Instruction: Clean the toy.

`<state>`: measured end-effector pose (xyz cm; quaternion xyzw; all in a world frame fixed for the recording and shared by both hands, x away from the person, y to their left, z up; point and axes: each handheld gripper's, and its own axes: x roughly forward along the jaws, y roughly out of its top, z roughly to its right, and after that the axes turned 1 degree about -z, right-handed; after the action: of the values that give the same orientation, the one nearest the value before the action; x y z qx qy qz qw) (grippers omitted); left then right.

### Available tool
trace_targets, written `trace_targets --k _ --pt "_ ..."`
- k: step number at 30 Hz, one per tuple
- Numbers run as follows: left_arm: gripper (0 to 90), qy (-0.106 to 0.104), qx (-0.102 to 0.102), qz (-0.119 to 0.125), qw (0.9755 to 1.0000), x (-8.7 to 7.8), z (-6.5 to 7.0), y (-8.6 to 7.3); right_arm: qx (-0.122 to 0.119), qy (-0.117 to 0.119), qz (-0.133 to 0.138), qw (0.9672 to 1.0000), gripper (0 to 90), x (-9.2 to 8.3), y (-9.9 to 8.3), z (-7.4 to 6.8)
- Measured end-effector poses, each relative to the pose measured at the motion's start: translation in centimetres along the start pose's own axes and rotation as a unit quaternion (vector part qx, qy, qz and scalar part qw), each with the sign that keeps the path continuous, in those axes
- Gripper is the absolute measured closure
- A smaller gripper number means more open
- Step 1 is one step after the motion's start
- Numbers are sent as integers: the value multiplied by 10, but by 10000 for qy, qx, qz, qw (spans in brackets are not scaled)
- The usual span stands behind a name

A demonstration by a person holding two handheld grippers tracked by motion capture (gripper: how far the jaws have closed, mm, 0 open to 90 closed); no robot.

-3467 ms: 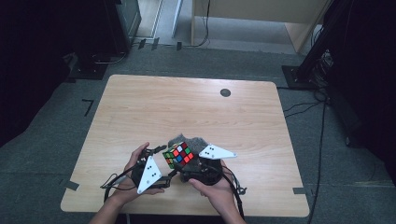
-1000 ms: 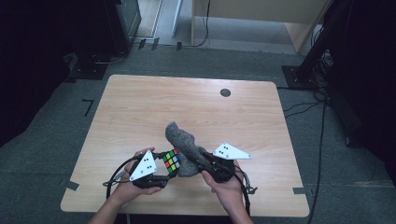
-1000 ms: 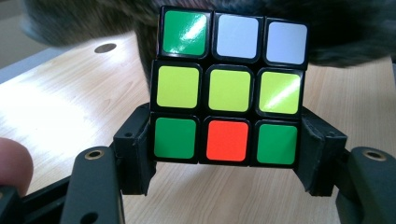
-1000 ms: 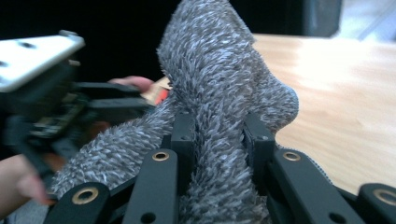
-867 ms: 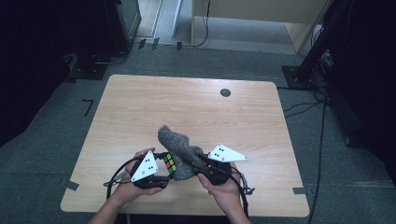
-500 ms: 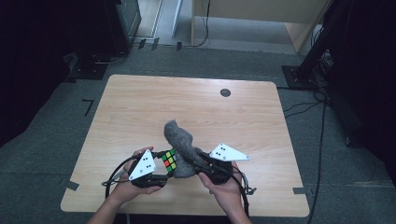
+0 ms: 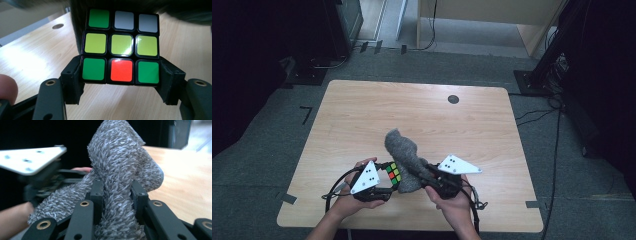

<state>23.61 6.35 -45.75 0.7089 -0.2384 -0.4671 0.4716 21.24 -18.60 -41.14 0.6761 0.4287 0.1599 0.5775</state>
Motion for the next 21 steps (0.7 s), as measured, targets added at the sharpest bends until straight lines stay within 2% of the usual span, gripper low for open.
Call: trace_targets --k 3,4,6,7,8,9,10,11,13,15,16,17,19,20,21 --pt "339 63 -51 -131 9999 4 5 4 -580 -157 -303 9977 691 9 1 -23" --pt "340 178 11 -290 9994 5 7 6 -783 -348 -400 9955 685 13 -2 -30" --pt "340 364 89 -519 9979 8 11 9 -1184 -732 -537 9888 677 20 -8 -40" --pt "340 439 88 -650 9969 10 13 12 -1348 -882 -598 9851 676 23 -10 -44" --pt "341 472 93 -674 9966 10 14 13 -1713 -1168 -677 9759 676 27 -14 -50" --pt "342 519 141 -738 9958 11 16 14 -1882 -1261 -711 9714 676 28 -15 -51" --pt "343 564 213 -808 9949 12 18 15 -2119 -1432 -789 9635 680 31 -17 -53" --pt "343 573 255 -852 9944 13 18 16 -2165 -1506 -817 9611 685 32 -18 -53" --pt "343 526 211 -856 9947 14 19 15 -1986 -1570 -775 9643 690 29 -16 -46" --pt "343 508 188 -832 9951 15 19 14 -1934 -1778 -738 9621 690 26 -14 -40" --pt "343 493 151 -811 9954 16 19 14 -1791 -1790 -729 9647 690 24 -14 -38" --pt "343 497 131 -802 9954 16 18 15 -1751 -1722 -682 9670 689 23 -13 -37" --pt "343 522 87 -786 9955 15 18 16 -1827 -1524 -655 9691 684 23 -13 -44" --pt "343 521 84 -758 9957 14 17 16 -1897 -1437 -676 9689 677 25 -14 -48" --pt "343 510 60 -707 9962 13 17 16 -2009 -1392 -713 9671 672 27 -15 -52"
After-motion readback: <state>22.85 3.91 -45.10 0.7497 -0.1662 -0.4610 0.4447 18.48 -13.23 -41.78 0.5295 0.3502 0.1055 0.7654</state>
